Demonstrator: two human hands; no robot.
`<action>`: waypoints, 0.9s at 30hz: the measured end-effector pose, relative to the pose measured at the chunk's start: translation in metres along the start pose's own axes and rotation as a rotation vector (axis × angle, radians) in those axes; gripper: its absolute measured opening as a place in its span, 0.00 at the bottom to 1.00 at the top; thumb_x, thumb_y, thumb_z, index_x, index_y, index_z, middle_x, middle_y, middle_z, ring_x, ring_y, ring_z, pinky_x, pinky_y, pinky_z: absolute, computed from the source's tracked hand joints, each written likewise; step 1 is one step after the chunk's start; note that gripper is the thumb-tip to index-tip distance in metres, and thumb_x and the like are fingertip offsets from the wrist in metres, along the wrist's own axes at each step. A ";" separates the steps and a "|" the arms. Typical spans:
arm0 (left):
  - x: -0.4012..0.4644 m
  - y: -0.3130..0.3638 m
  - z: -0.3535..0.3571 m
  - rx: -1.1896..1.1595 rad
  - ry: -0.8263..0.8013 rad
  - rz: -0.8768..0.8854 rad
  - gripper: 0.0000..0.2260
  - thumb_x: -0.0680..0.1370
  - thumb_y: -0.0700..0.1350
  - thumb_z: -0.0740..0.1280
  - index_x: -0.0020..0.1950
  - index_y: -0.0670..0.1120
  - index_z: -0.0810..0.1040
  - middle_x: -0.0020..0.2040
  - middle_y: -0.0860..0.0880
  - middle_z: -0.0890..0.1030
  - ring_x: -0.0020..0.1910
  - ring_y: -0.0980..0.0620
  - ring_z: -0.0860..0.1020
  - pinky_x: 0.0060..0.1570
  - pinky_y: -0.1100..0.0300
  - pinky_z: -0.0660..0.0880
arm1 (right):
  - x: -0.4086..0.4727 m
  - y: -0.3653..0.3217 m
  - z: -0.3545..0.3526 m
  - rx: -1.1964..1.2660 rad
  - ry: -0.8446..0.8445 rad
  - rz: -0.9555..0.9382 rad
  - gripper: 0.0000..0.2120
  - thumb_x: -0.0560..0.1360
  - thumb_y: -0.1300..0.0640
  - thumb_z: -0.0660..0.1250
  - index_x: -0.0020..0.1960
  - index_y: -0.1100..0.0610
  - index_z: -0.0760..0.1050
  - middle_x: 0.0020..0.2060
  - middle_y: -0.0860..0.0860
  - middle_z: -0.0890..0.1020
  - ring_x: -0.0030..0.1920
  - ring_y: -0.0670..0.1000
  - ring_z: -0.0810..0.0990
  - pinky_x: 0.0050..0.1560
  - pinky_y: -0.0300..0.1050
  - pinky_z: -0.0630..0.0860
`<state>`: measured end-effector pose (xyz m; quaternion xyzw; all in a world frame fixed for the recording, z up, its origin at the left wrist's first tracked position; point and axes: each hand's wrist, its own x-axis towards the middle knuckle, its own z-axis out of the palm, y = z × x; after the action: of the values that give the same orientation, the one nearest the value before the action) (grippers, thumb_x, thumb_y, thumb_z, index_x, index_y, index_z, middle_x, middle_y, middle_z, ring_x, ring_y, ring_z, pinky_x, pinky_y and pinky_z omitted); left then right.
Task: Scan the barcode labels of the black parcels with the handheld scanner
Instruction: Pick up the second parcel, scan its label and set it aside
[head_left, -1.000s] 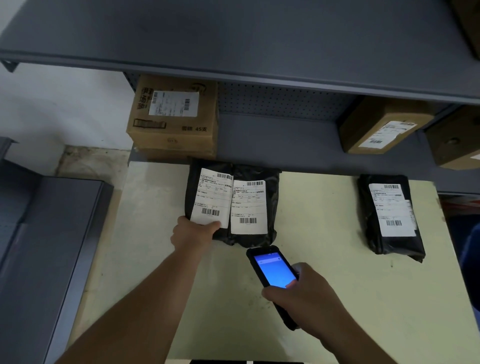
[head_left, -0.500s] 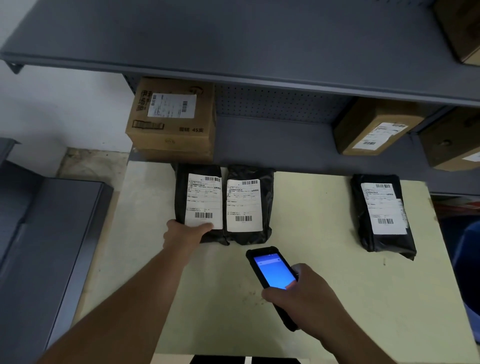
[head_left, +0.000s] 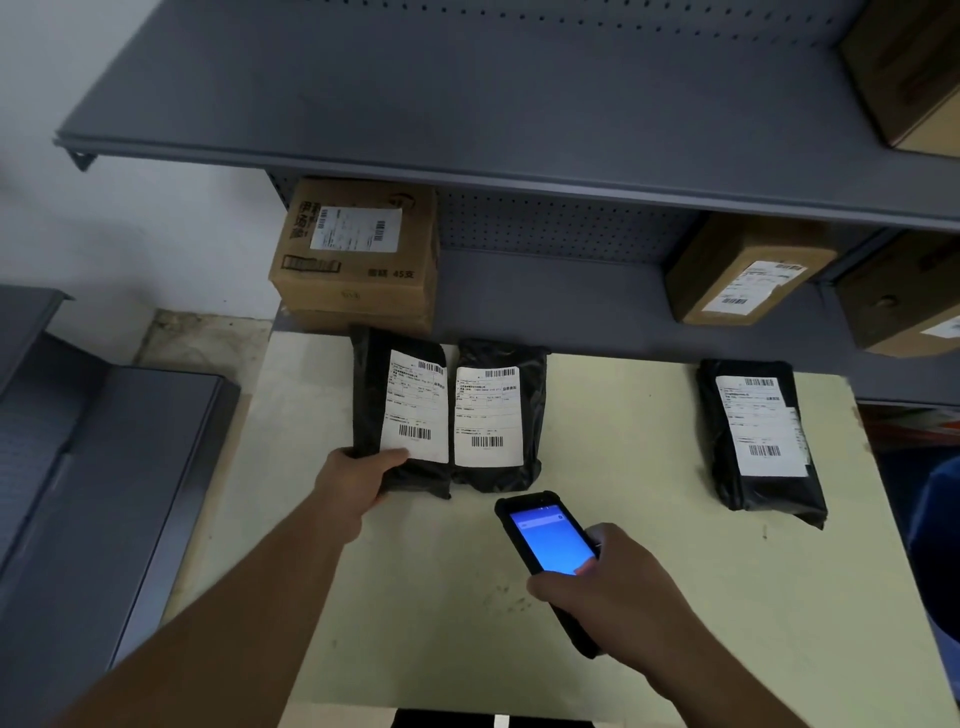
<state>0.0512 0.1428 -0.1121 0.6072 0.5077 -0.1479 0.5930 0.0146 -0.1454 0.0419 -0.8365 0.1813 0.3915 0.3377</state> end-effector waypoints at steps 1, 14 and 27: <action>-0.002 0.002 0.000 -0.019 0.001 0.012 0.24 0.71 0.43 0.81 0.65 0.39 0.81 0.58 0.41 0.85 0.56 0.42 0.85 0.55 0.49 0.84 | 0.000 0.000 -0.001 -0.002 0.001 -0.010 0.19 0.68 0.48 0.78 0.53 0.51 0.74 0.40 0.49 0.82 0.28 0.47 0.78 0.32 0.41 0.74; -0.038 0.038 0.012 -0.244 0.017 0.270 0.33 0.73 0.39 0.80 0.74 0.42 0.69 0.63 0.45 0.80 0.59 0.44 0.83 0.63 0.47 0.81 | -0.006 -0.001 -0.012 -0.001 0.019 -0.072 0.19 0.68 0.48 0.79 0.53 0.52 0.75 0.39 0.49 0.82 0.30 0.49 0.79 0.33 0.43 0.75; -0.069 0.027 0.050 -0.302 -0.205 0.331 0.29 0.74 0.32 0.76 0.71 0.43 0.70 0.64 0.46 0.82 0.62 0.45 0.83 0.64 0.47 0.80 | -0.014 -0.013 -0.031 0.004 0.082 -0.132 0.20 0.68 0.45 0.79 0.51 0.55 0.75 0.40 0.50 0.81 0.34 0.50 0.77 0.33 0.44 0.73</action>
<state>0.0636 0.0745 -0.0555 0.5684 0.3548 -0.0320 0.7416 0.0298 -0.1575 0.0728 -0.8613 0.1402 0.3334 0.3568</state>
